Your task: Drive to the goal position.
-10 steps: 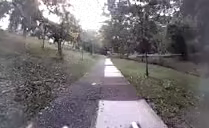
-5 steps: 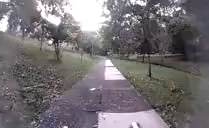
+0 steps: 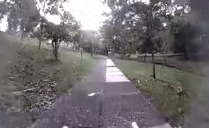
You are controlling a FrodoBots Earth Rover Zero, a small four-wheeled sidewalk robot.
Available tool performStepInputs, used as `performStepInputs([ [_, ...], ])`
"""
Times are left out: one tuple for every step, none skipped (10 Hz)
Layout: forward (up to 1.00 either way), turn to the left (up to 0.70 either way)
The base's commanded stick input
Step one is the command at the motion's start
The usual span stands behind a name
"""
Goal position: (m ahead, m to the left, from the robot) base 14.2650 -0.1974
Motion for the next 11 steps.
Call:
performStepInputs([
  [0.70, 0.00],
  [0.70, 0.00],
  [0.70, 0.00],
  [0.70, 0.00],
  [0.70, 0.00],
  [0.70, 0.00],
  [0.70, 0.00],
  [0.70, 0.00],
  [0.70, -0.04],
  [0.70, -0.07],
  [0.70, -0.08],
])
